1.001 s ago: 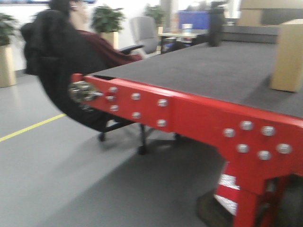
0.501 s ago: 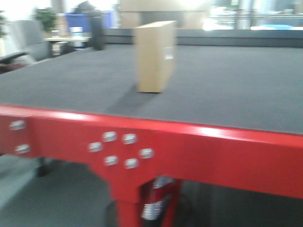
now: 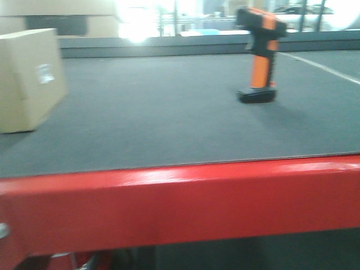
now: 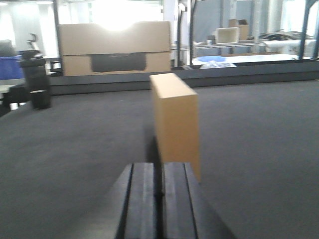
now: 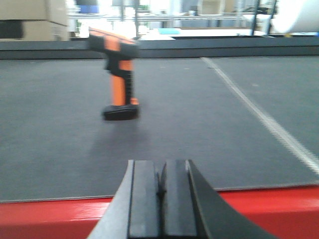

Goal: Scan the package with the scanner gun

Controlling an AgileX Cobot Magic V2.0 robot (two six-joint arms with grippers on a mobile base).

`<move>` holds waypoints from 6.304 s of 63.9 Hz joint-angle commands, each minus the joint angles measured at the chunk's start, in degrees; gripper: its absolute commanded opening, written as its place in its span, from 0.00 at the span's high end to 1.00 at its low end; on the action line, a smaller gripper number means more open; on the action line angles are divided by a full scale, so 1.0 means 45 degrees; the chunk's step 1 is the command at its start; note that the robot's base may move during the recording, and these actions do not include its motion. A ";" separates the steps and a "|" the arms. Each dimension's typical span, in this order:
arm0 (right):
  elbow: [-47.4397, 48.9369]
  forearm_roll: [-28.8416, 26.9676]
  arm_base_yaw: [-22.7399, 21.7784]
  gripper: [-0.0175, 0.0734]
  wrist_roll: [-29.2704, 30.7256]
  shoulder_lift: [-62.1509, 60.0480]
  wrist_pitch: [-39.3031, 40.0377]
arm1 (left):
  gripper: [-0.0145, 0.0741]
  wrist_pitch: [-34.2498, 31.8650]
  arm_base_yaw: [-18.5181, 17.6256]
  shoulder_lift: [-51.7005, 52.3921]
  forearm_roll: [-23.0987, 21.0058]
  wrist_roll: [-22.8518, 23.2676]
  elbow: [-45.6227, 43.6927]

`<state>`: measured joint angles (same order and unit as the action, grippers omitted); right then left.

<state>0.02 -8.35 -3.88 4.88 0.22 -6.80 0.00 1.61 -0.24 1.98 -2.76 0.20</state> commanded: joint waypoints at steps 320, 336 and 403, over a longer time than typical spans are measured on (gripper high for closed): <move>0.5935 0.0092 0.0282 0.18 0.0000 0.5333 -0.0792 | 0.16 1.5547 -0.2716 -2.2936 -0.0441 0.1086 -2.1532; 0.5935 0.0092 0.0282 0.18 0.0000 0.5333 -0.0792 | 0.28 1.5547 -0.2716 -2.3177 -0.0516 0.1086 -2.1532; 0.3734 0.0092 0.0665 0.18 0.0000 0.5352 0.0081 | 0.96 1.5547 0.0286 -1.8279 -0.9581 -0.2754 -1.8041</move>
<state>19.93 -8.35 -1.03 4.88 23.93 -11.47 70.20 2.38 -83.84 -37.50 -13.50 -83.03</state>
